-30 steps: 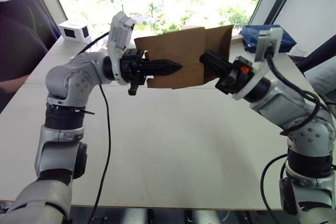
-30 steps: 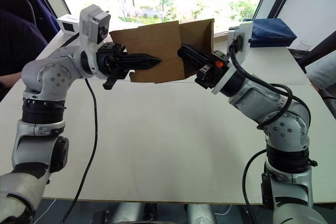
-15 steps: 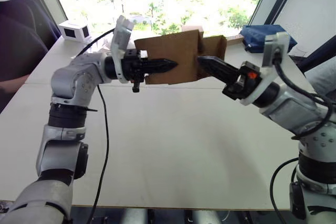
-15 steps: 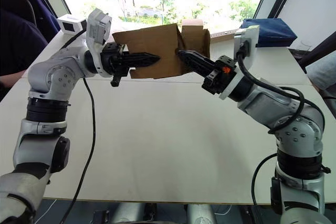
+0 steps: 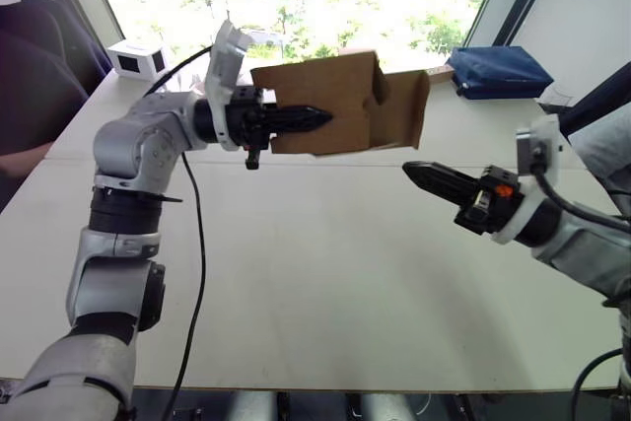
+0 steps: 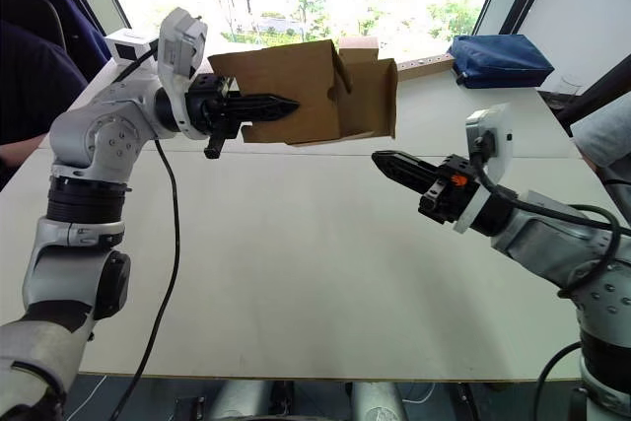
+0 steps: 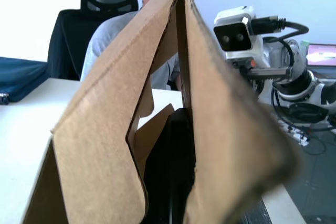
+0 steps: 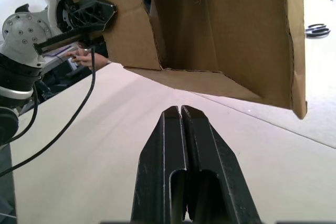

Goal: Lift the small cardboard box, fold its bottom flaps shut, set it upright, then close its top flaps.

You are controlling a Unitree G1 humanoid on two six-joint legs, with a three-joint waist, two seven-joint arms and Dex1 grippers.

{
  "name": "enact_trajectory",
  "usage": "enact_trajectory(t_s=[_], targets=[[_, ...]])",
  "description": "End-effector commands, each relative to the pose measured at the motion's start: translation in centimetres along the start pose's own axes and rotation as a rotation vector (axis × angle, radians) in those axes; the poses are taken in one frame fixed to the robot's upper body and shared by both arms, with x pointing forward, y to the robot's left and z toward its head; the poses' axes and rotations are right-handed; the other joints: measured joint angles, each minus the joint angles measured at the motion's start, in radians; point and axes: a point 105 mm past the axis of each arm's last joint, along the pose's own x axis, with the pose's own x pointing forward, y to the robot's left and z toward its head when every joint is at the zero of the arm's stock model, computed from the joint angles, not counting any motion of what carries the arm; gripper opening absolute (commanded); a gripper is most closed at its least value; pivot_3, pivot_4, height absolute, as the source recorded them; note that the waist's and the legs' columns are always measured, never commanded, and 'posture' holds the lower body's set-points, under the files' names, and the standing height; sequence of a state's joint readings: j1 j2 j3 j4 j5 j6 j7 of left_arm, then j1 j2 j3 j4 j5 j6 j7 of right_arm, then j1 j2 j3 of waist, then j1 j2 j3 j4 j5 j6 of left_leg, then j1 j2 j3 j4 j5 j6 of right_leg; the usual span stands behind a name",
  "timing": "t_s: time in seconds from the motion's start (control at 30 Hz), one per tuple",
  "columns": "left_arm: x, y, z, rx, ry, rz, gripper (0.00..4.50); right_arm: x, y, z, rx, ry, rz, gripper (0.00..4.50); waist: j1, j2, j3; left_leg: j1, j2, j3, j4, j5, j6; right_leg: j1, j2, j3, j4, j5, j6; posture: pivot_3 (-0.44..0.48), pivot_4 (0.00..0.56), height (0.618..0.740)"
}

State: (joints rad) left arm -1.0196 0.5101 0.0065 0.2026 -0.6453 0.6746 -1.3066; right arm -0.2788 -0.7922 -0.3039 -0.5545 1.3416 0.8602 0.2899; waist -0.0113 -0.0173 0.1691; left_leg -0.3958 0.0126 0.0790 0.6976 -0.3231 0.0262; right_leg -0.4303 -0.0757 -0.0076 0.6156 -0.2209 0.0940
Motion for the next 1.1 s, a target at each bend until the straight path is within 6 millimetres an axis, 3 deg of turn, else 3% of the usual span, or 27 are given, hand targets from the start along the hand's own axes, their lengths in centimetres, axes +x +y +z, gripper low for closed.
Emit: enact_trajectory(t_s=[0.03,0.4,0.67,1.1], targets=[[0.2,-0.5,1.5,0.054,-0.022,-0.023,0.00,0.7,-0.2,1.1,-0.064,-0.067,-0.019,0.03,0.000,0.000,0.000,0.000,0.000,0.000,0.000,0.000,0.000,0.000,0.000,0.000,0.000,0.000,0.000,0.000,0.150,0.740],[0.9,-2.2,1.4,0.034,-0.024,-0.092,0.00,2.5,-0.1,2.4,-0.078,-0.150,0.010,0.03,0.000,0.000,0.000,-0.001,-0.001,0.000,0.000,0.000,0.000,0.000,-0.001,0.000,0.000,0.000,0.000,0.000,0.150,0.740],[0.9,-1.7,0.9,0.026,-0.012,-0.070,0.00,2.3,0.8,3.5,-0.058,-0.199,0.050,0.03,0.001,0.000,0.000,0.000,-0.001,0.000,0.000,0.000,0.000,0.000,-0.001,0.000,0.000,0.000,0.000,0.000,0.150,0.740],[1.3,-1.8,1.0,0.030,-0.017,-0.095,0.00,3.3,1.4,2.9,-0.024,-0.192,0.107,0.03,0.000,0.000,0.000,0.000,-0.001,0.000,0.000,0.000,0.000,0.000,-0.001,0.000,0.000,0.000,0.000,0.000,0.150,0.740]])
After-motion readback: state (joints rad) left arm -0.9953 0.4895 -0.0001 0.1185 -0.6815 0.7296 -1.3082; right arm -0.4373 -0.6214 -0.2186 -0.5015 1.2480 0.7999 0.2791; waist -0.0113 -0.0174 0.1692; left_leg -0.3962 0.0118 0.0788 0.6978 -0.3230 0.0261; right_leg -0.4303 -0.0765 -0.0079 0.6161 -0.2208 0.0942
